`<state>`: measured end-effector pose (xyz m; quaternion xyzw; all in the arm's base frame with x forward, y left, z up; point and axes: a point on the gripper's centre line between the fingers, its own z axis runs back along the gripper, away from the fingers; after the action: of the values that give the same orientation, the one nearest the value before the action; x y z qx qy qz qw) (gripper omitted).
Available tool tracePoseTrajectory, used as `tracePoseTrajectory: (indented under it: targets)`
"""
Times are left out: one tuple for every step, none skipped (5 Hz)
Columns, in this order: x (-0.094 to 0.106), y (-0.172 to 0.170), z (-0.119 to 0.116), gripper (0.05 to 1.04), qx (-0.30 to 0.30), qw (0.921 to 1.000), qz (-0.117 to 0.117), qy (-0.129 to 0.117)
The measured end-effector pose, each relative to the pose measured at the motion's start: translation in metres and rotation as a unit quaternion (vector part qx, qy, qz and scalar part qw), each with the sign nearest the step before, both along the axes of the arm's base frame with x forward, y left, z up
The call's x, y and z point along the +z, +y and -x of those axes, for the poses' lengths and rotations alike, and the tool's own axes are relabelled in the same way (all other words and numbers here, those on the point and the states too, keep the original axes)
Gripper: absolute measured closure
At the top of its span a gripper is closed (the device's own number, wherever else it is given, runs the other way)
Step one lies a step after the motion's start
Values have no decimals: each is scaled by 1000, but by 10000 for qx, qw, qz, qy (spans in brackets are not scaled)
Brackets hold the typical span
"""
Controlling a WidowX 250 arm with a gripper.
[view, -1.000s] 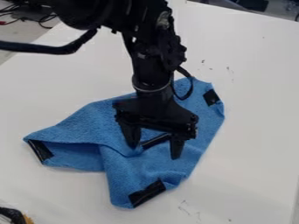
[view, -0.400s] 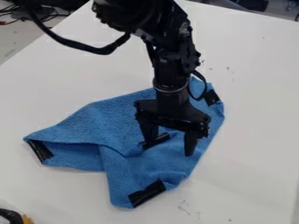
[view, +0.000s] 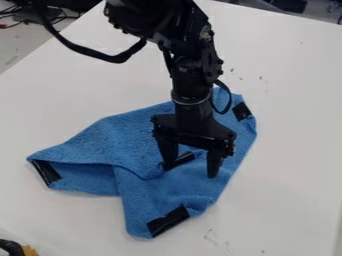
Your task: Unfold the cloth from bottom right to top left
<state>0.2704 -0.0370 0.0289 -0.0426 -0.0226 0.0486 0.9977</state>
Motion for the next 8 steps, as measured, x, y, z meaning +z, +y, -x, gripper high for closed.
tracePoseTrajectory:
  targets:
    - [-4, 5, -7, 84, 16, 10000, 69, 41]
    - [-8, 12, -17, 83, -86, 9998, 100, 123]
    - [-14, 16, -27, 115, -215, 9994, 208, 153]
    - [-19, 16, -31, 247, -310, 9989, 299, 166]
    - [-20, 17, -32, 552, -320, 9987, 362, 153]
    - [-22, 17, -35, 819, -339, 9985, 408, 114]
    - [-23, 17, -36, 882, -366, 9983, 439, 85]
    - [-22, 17, -36, 901, -353, 9985, 401, 122]
